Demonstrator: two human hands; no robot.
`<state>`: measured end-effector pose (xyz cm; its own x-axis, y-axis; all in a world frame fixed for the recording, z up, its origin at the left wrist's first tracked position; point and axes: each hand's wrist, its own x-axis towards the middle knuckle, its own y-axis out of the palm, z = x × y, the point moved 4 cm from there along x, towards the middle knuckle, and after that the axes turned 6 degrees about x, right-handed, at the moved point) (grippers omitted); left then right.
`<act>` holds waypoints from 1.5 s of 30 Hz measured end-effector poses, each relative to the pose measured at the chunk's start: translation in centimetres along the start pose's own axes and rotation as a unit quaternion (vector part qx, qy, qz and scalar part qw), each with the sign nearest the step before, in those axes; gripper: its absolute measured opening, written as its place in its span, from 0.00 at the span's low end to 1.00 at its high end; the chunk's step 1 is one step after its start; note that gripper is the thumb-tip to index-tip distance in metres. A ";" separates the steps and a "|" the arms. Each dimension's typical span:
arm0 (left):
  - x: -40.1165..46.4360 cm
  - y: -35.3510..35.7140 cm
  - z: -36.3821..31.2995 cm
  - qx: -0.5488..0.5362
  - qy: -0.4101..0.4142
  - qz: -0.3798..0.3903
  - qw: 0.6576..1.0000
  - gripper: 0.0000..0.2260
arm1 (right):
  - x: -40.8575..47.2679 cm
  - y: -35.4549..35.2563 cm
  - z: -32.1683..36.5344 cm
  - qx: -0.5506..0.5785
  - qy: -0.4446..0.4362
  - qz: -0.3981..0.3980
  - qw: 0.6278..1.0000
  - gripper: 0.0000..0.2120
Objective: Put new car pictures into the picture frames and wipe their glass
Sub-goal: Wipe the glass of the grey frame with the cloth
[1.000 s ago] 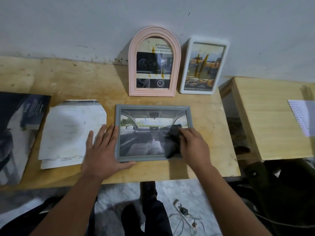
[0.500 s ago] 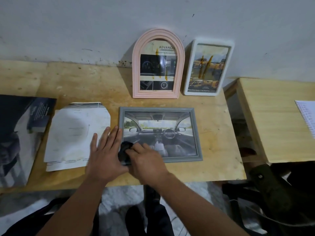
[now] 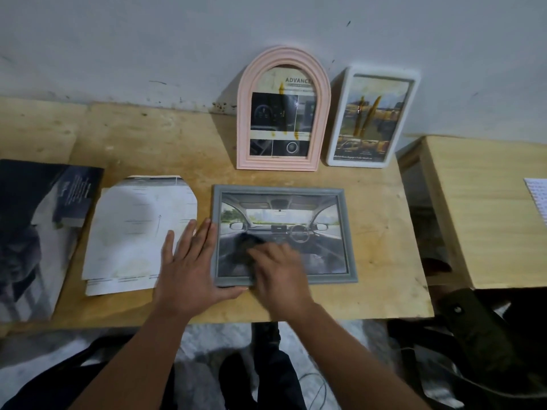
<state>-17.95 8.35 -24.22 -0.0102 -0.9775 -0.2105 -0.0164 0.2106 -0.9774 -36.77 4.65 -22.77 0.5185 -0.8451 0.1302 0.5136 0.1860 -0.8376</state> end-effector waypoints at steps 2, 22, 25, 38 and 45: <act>0.0 0.1 -0.1 -0.015 0.005 -0.013 1.000 0.60 | 0.5 1.5 2.5 0.060 -0.043 0.053 0.996 0.16; 0.2 0.0 0.1 -0.013 0.000 -0.003 1.000 0.61 | 6.3 2.5 1.5 0.059 0.046 -0.043 0.996 0.17; 0.2 0.0 0.1 -0.013 0.004 -0.001 1.000 0.61 | 7.0 0.3 0.0 0.130 0.029 -0.001 0.991 0.15; 0.1 -0.2 0.1 -0.005 0.001 0.006 1.000 0.62 | 6.6 -0.7 -3.0 -0.047 0.103 -0.060 0.992 0.20; 0.0 0.2 0.4 -0.016 0.009 0.005 1.000 0.61 | 2.2 1.0 2.0 0.044 -0.066 0.104 0.991 0.17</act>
<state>-17.60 8.43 -24.42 -0.0294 -0.9751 -0.2199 -0.0487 0.2212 -0.9740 -33.76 3.92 -22.23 0.7017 -0.7117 0.0338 0.4418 0.3974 -0.8043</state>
